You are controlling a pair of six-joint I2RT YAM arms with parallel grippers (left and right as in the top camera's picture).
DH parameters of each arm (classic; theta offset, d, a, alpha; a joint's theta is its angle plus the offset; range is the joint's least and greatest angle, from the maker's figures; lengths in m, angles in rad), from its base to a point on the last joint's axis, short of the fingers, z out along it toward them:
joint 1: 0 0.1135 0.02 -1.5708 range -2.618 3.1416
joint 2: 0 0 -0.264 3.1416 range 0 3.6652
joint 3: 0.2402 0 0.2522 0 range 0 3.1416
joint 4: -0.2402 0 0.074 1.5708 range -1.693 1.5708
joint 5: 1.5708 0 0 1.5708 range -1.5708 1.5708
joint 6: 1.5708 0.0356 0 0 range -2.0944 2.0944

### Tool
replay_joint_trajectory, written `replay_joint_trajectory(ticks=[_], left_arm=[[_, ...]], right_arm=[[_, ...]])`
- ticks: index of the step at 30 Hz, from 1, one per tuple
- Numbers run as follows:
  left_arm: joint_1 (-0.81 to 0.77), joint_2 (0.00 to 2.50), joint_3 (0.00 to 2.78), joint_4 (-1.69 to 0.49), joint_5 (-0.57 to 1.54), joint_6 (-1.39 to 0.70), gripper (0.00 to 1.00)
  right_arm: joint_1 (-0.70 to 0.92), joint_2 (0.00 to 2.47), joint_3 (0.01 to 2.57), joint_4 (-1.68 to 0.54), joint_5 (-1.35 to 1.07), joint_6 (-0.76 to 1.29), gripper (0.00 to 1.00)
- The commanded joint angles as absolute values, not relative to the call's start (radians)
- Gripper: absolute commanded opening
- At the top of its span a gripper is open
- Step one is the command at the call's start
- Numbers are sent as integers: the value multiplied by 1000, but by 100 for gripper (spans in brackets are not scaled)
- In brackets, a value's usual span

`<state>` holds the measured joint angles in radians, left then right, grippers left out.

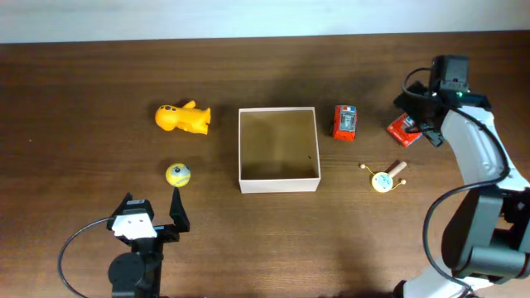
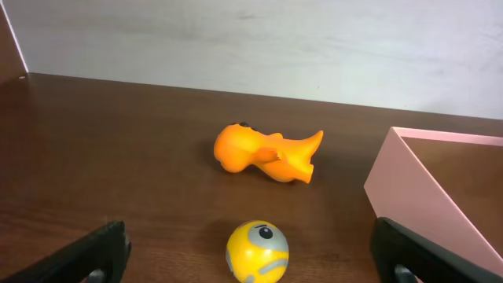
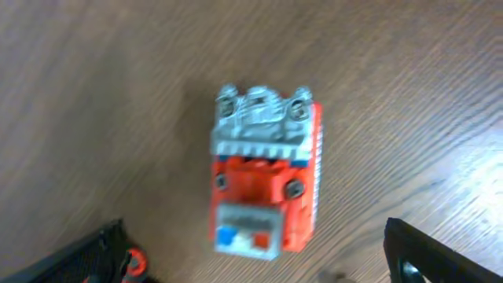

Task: Pack container
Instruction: 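Move the right gripper over the red-blue tank truck, then lower the right gripper and close it on the red-blue tank truck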

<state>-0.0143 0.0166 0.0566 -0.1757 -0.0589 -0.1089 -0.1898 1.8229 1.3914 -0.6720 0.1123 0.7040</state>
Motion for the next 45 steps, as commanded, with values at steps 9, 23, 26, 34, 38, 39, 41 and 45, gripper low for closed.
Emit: replay_joint_trajectory(ticks=[9, 23, 26, 34, 38, 39, 41, 45], left_arm=[[-10, 14, 51, -173, -48, -111, 99], [-10, 14, 51, -173, -48, -111, 99], [-10, 14, 51, -173, -48, -111, 99], [-10, 14, 51, -173, -48, -111, 99], [-10, 14, 51, -173, -48, -111, 99], [-10, 14, 51, -173, -48, -111, 99], [-10, 14, 51, -173, -48, -111, 99], [-10, 14, 51, -173, -48, -111, 99]], right_arm=[[-231, 1907, 1407, -661, 144, 715, 97], [-231, 1974, 1407, -605, 150, 712, 93], [-230, 1974, 1407, -605, 149, 712, 87], [-229, 1974, 1407, -606, 128, 712, 70], [-229, 1974, 1407, -608, 94, 712, 67], [-229, 1974, 1407, -609, 86, 712, 66], [-229, 1974, 1407, -613, 73, 712, 66], [-229, 1974, 1407, -633, 51, 706, 66]])
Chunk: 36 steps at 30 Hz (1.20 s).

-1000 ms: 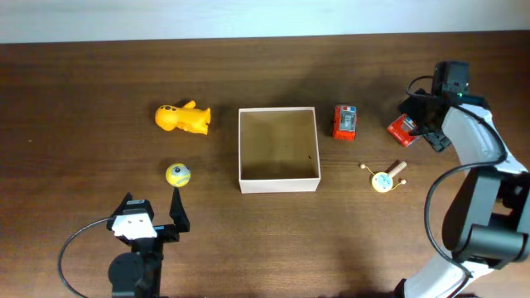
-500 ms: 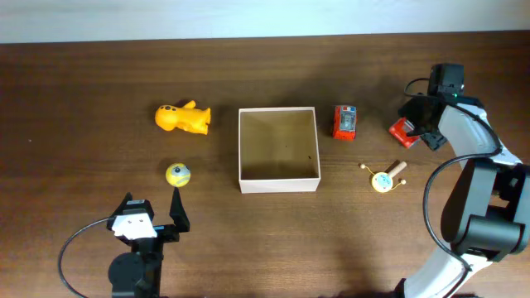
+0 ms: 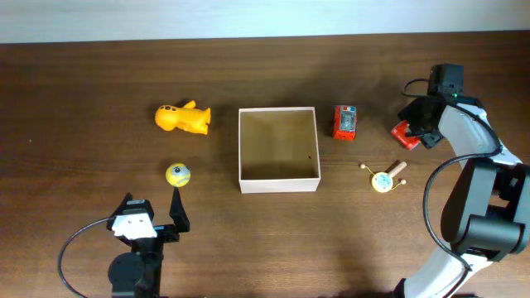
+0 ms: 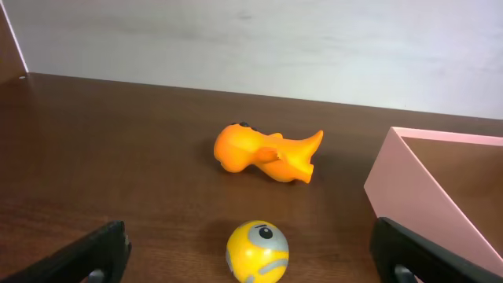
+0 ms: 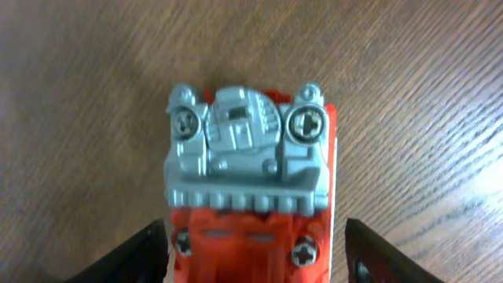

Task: Pack container
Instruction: 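Lower the right gripper and close it on the red-blue tank truck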

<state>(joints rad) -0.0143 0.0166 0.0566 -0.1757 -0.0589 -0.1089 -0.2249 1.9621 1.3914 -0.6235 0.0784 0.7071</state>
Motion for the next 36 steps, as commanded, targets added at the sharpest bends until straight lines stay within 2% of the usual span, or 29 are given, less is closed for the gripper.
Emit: replay_joint_trajectory(ticks=[1, 12, 16, 21, 23, 32, 36], left_arm=[[-10, 14, 51, -173, -48, -111, 99], [-10, 14, 51, -173, -48, -111, 99], [-10, 14, 51, -173, -48, -111, 99], [-10, 14, 51, -173, -48, -111, 99], [-10, 14, 51, -173, -48, -111, 99], [-10, 14, 51, -173, -48, -111, 99], [-10, 14, 51, -174, -48, -111, 99]], right_arm=[[-229, 1974, 1407, -641, 39, 686, 67], [-231, 1974, 1407, -706, 39, 471, 67], [-231, 1974, 1407, -700, 42, 426, 61], [-231, 1974, 1407, -704, 68, 279, 62], [-232, 1974, 1407, -707, 77, 242, 66], [-230, 1974, 1407, -712, 104, 252, 70], [-230, 1974, 1407, -743, 96, 409, 71]])
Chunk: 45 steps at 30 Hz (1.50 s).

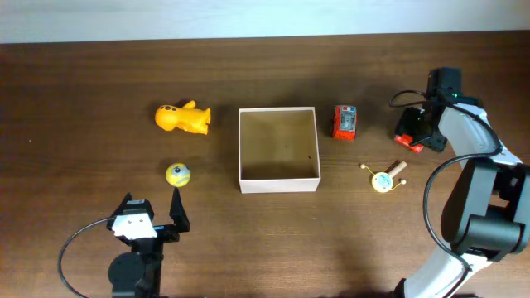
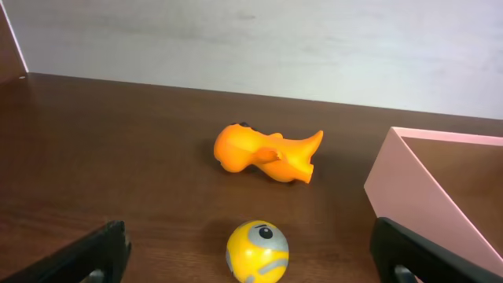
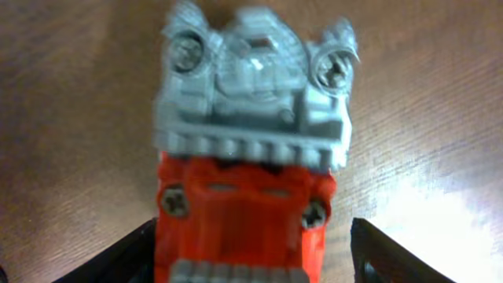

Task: Pack container
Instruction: 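Lower the right gripper and close it on the red-blue tank truck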

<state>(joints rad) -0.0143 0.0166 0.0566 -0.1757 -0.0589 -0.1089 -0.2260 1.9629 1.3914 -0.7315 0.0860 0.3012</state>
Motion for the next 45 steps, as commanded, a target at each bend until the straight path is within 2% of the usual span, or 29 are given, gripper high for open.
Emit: replay_joint_trajectory(ticks=[1, 9, 17, 22, 30, 37, 40, 43, 45], left_arm=[[-10, 14, 51, -173, -48, -111, 99], [-10, 14, 51, -173, -48, -111, 99], [-10, 14, 51, -173, -48, -111, 99], [-10, 14, 51, -173, -48, -111, 99], [-10, 14, 51, -173, -48, -111, 99], [-10, 14, 51, -173, -48, -111, 99], [-10, 14, 51, -173, -48, -111, 99], [-10, 14, 51, -173, -48, -111, 99], [-10, 14, 51, -173, -48, -111, 99]], right_arm=[[-230, 1974, 1407, -744, 88, 428, 71], [-231, 1974, 1407, -723, 80, 427, 71], [-231, 1974, 1407, -678, 83, 336, 70], [-231, 1974, 1407, -676, 83, 302, 61], [-231, 1974, 1407, -677, 83, 282, 59], [-231, 1974, 1407, -677, 83, 258, 40], [-231, 1974, 1407, -676, 82, 258, 40], [-231, 1974, 1407, -676, 83, 258, 48], [-231, 1974, 1407, -677, 83, 258, 50]])
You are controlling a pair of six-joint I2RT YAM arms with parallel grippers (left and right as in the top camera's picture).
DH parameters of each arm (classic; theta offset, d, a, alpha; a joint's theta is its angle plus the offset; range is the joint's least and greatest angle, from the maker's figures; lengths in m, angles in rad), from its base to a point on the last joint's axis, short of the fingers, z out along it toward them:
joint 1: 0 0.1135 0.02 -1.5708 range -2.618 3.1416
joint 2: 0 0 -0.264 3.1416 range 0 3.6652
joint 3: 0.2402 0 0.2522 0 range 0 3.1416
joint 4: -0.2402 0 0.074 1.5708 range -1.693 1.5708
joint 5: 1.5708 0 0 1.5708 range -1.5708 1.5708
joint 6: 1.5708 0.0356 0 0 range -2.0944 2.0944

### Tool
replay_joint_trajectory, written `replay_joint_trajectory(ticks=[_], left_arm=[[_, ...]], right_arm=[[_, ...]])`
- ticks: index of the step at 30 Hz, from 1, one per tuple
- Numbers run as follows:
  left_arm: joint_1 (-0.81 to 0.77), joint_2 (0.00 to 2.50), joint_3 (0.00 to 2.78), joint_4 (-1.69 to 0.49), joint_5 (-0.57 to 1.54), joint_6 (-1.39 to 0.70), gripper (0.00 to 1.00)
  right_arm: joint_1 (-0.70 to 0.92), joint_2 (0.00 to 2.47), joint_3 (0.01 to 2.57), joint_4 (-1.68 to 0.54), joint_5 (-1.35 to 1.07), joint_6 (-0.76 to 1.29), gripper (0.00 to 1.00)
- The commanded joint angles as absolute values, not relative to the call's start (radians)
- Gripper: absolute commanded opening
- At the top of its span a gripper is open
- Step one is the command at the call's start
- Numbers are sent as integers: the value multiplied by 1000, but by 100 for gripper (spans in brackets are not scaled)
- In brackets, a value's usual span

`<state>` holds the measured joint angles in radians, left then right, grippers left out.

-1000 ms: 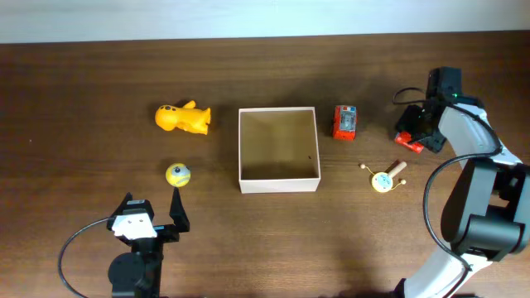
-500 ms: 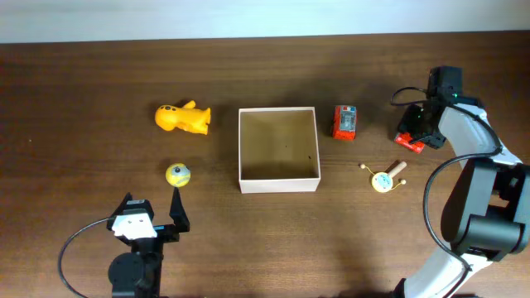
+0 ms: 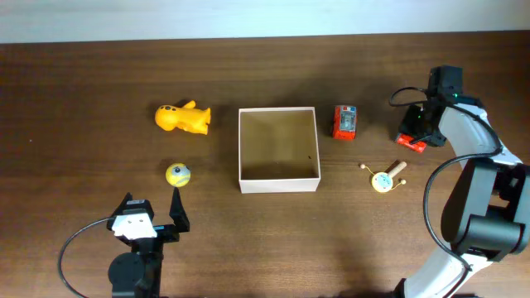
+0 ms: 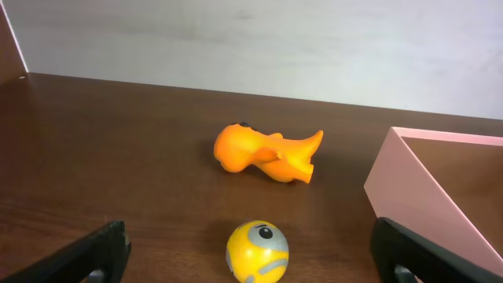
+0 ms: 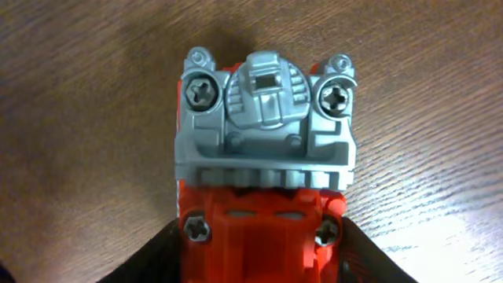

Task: Pack container
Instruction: 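Lower the right gripper and close it on the red-blue tank truck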

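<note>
The open pink-walled box [image 3: 279, 184] stands mid-table. At the far right my right gripper [image 3: 414, 131] is down on a red and grey toy vehicle [image 5: 263, 157]. Its fingers [image 5: 161, 255] press against both red sides, so it is shut on the toy. My left gripper [image 3: 151, 204] rests open near the front left. A yellow ball [image 4: 257, 250] lies just ahead between its fingers [image 4: 98, 251]. An orange duck toy [image 3: 184, 117] lies further back.
A small red toy [image 3: 344, 121] sits just right of the box. A yellow disc with a wooden peg [image 3: 384, 179] lies in front of my right gripper. The box wall [image 4: 416, 196] is at the right of the left wrist view.
My right gripper's fingers stood apart on either side of the red toy vehicle; now they are against its sides. The left arm, ball and duck have not moved.
My right gripper was open above the red toy vehicle at the far right. Then it was lower, with the toy between its spread fingers, and lower still afterwards. Now it is shut on the toy. The left arm stayed still throughout.
</note>
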<state>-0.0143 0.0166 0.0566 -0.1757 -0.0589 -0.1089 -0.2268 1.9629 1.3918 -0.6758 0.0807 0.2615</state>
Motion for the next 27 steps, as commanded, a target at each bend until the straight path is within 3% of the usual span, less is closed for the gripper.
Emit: replay_joint_trajectory(ticks=[1, 10, 14, 17, 27], left_arm=[[-10, 14, 51, -173, -48, -111, 99], [-10, 14, 51, -173, -48, -111, 99], [-10, 14, 51, -173, -48, -111, 99], [-10, 14, 51, -173, -48, -111, 99], [-10, 14, 51, -173, -48, -111, 99]], right_arm=[[-231, 1974, 1407, -677, 83, 258, 50], [-231, 1974, 1407, -669, 83, 258, 52], [-231, 1975, 1407, -649, 83, 258, 67], [-231, 1976, 1407, -633, 83, 258, 72], [-231, 2007, 1406, -612, 83, 258, 72]])
